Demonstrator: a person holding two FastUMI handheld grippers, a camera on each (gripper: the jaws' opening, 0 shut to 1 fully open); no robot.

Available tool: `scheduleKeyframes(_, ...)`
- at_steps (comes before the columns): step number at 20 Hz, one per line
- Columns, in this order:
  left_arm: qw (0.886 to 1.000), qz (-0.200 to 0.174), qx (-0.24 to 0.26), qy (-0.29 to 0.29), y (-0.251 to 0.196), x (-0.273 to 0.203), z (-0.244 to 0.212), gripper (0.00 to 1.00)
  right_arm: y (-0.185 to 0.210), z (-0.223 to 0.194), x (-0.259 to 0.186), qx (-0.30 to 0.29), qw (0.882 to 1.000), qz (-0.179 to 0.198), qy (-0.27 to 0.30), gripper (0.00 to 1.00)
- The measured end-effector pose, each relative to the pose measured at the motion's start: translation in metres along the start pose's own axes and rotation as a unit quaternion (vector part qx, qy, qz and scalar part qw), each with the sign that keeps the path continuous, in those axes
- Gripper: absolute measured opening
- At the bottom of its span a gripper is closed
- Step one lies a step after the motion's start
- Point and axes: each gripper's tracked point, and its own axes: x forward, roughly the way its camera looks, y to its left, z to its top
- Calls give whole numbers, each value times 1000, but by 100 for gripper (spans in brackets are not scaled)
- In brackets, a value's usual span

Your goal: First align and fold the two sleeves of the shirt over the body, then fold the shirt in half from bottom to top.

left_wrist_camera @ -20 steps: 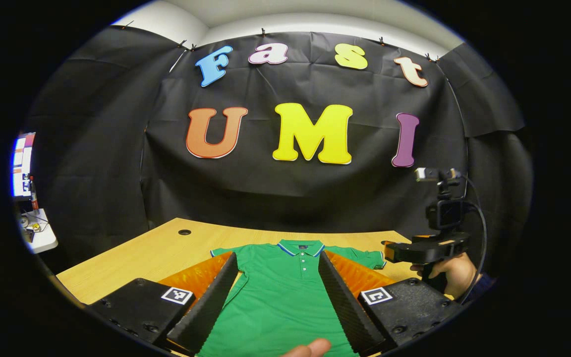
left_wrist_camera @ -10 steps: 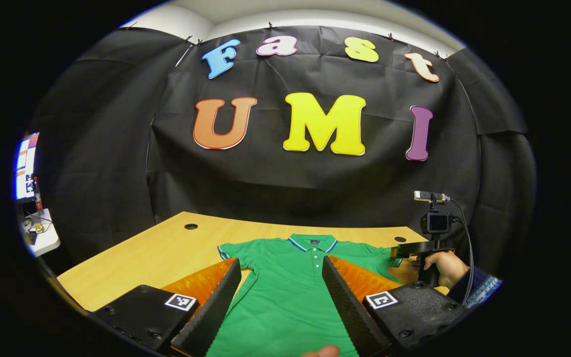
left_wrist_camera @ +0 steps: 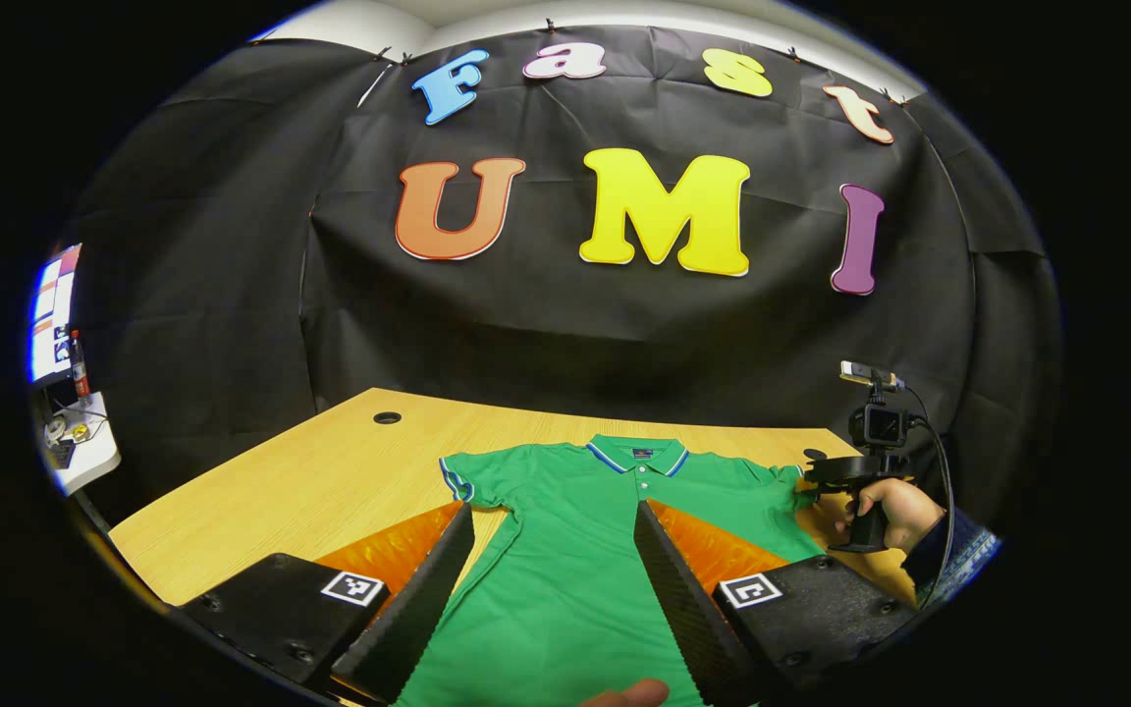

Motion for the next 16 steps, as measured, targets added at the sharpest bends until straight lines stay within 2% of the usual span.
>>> scheduleKeyframes(2,1000,-1,3,-5,0,-1,3,100,0,4,1,-27,1000,-10,-6,5)
scheduleKeyframes(4,1000,-1,6,-8,-1,-2,4,100,1,4,-2,-48,999,-18,-4,0)
scheduleKeyframes(11,1000,8,17,-20,7,-7,11,100,20,30,-27,-101,994,-12,-49,0)
scheduleKeyframes(13,999,25,13,-28,17,-8,16,100,36,42,-36,-130,989,-6,-77,0)
scheduleKeyframes(16,999,26,7,-31,19,-7,18,100,76,49,-55,-162,981,16,-103,0)
